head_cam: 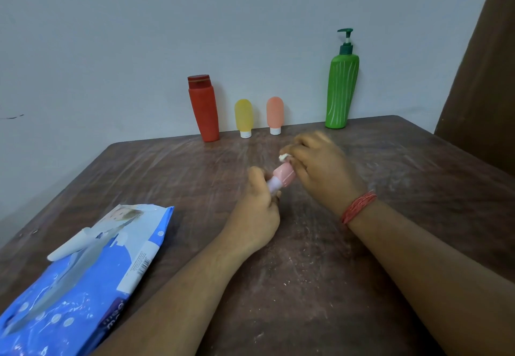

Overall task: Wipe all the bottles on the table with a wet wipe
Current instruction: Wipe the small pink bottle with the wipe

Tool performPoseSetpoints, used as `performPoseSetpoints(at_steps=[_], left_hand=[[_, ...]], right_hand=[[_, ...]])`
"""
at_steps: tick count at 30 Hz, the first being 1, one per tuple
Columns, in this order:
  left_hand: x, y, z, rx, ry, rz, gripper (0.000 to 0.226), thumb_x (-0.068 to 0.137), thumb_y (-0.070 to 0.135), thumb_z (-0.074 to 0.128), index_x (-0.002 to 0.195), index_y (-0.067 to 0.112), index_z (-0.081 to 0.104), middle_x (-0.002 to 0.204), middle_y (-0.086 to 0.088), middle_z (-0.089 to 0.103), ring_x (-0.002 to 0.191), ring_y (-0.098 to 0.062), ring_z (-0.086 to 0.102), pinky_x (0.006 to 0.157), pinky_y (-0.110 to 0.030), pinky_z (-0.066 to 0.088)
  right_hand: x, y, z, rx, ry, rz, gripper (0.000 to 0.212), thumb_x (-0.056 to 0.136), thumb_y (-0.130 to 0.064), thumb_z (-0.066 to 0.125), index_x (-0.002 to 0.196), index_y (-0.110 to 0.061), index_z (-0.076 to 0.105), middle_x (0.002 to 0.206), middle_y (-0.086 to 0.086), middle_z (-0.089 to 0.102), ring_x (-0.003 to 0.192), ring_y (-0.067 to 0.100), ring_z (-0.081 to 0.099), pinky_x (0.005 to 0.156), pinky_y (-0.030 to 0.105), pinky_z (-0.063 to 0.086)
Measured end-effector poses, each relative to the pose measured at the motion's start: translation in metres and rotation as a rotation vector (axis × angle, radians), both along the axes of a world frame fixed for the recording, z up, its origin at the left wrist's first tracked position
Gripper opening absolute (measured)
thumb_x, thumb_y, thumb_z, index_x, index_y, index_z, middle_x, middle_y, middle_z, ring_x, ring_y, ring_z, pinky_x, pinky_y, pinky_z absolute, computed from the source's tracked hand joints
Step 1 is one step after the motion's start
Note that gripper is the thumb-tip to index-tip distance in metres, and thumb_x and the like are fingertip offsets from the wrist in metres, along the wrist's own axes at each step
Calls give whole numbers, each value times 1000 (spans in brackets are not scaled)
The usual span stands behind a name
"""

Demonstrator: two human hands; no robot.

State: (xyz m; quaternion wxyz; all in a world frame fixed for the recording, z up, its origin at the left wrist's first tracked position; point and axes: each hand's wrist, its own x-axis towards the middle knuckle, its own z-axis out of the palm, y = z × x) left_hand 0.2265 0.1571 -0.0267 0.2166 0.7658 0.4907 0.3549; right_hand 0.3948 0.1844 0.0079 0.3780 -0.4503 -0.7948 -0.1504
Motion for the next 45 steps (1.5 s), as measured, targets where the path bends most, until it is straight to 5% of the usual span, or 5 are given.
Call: performPoseSetpoints(at_steps=[5,24,29,33,45], left_hand=[[-1,1,3,-28,-61,1,20,101,12,48,104,24,32,98,1,57,87,-16,61,76,-47,55],[-2,2,0,120,198,100,29,94,5,53,114,20,37,98,-2,54,82,-13,56,70,-37,52],[-4,1,3,100,153,56,29,94,2,52,114,18,38,114,6,56,99,-11,58,79,-34,53],[-3,0,3,112,132,108,19,98,7,49,107,19,36,86,0,53,71,-15,55,58,-34,46],[-5,3,4,63,-30,93,15,101,14,47,103,21,33,91,-1,59,79,-19,62,67,-46,54]], right_hand=[[-9,-9,1,-66,-126,142,18,86,-6,64,101,-11,72,100,3,62,94,23,57,74,37,52],[1,-4,8,-129,-208,-53,18,87,-6,60,100,-14,70,98,1,67,95,25,55,78,39,49],[-7,-12,7,-160,-206,169,21,88,-3,61,103,-12,71,102,3,65,97,22,55,83,32,47],[-1,-4,6,-88,-84,34,23,82,3,65,99,-11,72,95,6,64,91,30,59,77,39,52],[-11,-8,-2,-34,-181,164,18,82,1,68,98,-7,71,96,6,63,88,25,59,70,35,53]])
